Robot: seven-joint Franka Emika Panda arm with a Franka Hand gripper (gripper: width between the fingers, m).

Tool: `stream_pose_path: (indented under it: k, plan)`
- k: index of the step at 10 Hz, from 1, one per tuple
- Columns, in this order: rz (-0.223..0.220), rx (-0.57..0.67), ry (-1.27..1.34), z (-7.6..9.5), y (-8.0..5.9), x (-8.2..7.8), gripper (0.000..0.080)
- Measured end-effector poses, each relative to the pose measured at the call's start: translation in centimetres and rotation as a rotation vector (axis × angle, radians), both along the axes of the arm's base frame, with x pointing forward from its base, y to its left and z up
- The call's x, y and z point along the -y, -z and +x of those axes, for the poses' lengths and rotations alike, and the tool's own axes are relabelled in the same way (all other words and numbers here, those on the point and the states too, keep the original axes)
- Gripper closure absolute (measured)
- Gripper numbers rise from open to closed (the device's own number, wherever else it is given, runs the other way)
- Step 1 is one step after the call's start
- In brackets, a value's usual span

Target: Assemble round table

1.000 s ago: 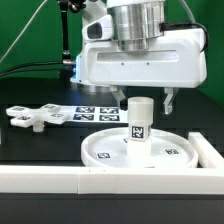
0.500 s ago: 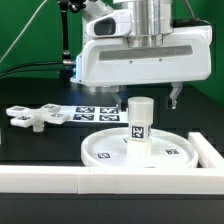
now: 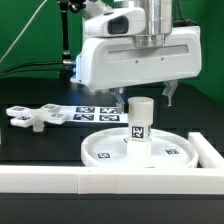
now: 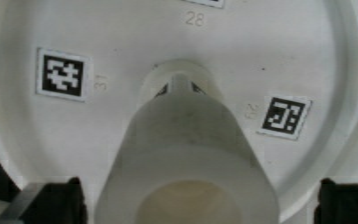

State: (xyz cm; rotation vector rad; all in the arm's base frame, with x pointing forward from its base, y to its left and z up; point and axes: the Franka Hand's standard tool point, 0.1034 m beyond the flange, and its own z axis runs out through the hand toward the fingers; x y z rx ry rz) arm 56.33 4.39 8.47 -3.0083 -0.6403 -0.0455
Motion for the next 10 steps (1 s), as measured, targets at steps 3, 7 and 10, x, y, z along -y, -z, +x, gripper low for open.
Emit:
stream_pose_path:
  k: [3,7,10]
  plan:
    - [-0.019,0.011,-0.212,0.22,-0.43,-0.15,0.0150]
    - [-0.034,0.021,-0.526,0.18,-0.09,0.27,0.0150]
    - [-0.059,0.013,-0.768,0.26,0.11,-0.02,0.0150]
